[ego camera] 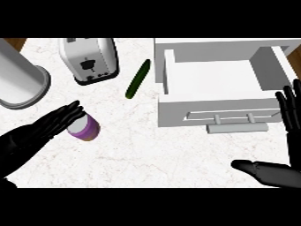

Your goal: Pick up the can, place it into the drawer and close the drawer

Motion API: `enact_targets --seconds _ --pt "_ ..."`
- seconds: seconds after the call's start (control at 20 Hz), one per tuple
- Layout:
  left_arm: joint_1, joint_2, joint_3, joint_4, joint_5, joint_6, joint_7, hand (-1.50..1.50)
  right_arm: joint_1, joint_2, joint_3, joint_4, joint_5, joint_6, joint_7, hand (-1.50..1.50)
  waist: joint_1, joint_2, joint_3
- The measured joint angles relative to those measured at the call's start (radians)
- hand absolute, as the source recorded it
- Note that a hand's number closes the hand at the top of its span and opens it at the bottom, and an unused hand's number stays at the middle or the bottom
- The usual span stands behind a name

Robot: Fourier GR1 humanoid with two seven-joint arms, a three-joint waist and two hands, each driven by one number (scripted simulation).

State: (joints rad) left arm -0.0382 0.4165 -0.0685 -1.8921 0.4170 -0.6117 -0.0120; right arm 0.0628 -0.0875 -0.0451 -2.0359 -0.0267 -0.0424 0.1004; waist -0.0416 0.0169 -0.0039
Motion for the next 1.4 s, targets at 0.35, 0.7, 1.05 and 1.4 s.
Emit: enact_targets --seconds 0.35,0.7,1.05,1.4 --pt "-0.119 0.250 0.135 0.303 0.262 -0.335 -0.014 -1.50 0.088 -0.026 -0.075 -0.036 -0.053 0.016 0.034 -1.50 0.008 -0.010 0.003" --pt "-0.227 0.349 0.177 0.550 0.351 -0.454 -0.003 -1.50 0.202 -0.051 -0.170 -0.045 -0.148 0.100 -0.030 -1.50 0.019 -0.015 0.004" --pt "-0.302 0.413 0.125 0.704 0.505 -0.478 0.088 -1.50 0.283 -0.060 -0.237 -0.072 -0.216 0.174 -0.057 -1.50 0.023 -0.016 0.004" --pt "-0.382 0.426 0.012 0.790 0.689 -0.475 0.221 -1.50 0.309 -0.072 -0.302 -0.046 -0.261 0.235 -0.082 -1.50 0.026 -0.016 0.004"
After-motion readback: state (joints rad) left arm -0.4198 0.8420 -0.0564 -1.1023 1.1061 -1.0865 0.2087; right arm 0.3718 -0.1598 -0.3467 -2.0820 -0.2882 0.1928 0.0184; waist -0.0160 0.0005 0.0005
